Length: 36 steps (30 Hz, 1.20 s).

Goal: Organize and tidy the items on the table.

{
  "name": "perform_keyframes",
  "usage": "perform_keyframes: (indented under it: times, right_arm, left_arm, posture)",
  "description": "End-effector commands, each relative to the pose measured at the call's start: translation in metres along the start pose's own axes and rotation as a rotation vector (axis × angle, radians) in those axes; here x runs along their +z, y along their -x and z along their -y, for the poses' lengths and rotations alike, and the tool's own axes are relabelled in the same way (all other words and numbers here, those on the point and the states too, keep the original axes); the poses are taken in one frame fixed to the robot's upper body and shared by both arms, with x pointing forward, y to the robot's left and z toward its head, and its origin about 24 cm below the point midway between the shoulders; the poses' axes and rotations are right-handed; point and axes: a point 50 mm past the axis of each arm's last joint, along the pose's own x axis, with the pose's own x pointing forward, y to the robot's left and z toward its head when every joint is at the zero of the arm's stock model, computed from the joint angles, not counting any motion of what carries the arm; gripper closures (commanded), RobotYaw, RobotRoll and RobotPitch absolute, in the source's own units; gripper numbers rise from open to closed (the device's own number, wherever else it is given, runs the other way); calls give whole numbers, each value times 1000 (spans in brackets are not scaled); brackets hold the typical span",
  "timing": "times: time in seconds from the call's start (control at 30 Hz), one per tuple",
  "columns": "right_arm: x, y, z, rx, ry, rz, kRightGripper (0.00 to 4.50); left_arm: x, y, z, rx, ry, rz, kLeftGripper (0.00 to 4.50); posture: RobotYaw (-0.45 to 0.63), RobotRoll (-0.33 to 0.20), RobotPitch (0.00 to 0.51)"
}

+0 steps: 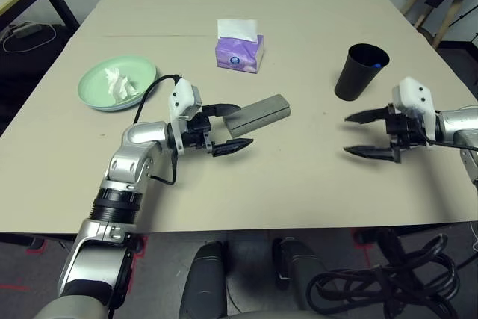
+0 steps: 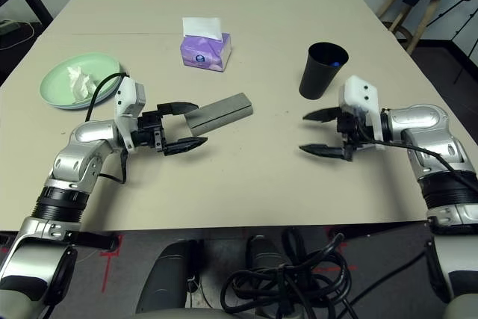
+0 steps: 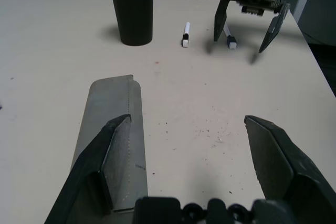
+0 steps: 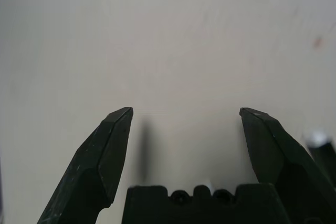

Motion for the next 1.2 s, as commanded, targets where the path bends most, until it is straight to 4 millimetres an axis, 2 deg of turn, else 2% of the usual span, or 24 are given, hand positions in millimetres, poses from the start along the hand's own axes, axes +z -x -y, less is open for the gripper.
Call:
perform_keyframes:
  times: [0.03, 0.23, 0.53, 1.2]
  right_arm:
    - [-1, 11, 8, 33, 115, -141, 0]
    - [7, 18, 21, 58, 285, -292, 0]
    - [18, 8, 24, 174, 428, -355, 0]
    - [23, -6, 31, 245, 528, -447, 0]
  left_arm:
    - [1, -7, 7, -23, -30, 25, 17]
    - [2, -13, 16, -64, -76, 36, 17]
    - [0, -14, 20, -77, -83, 31, 17]
    - [0, -10, 30, -24, -74, 37, 17]
  posture:
    - [33, 0, 128]
    - [22, 0, 146]
    - [32, 0, 166]
    - [98, 0, 186]
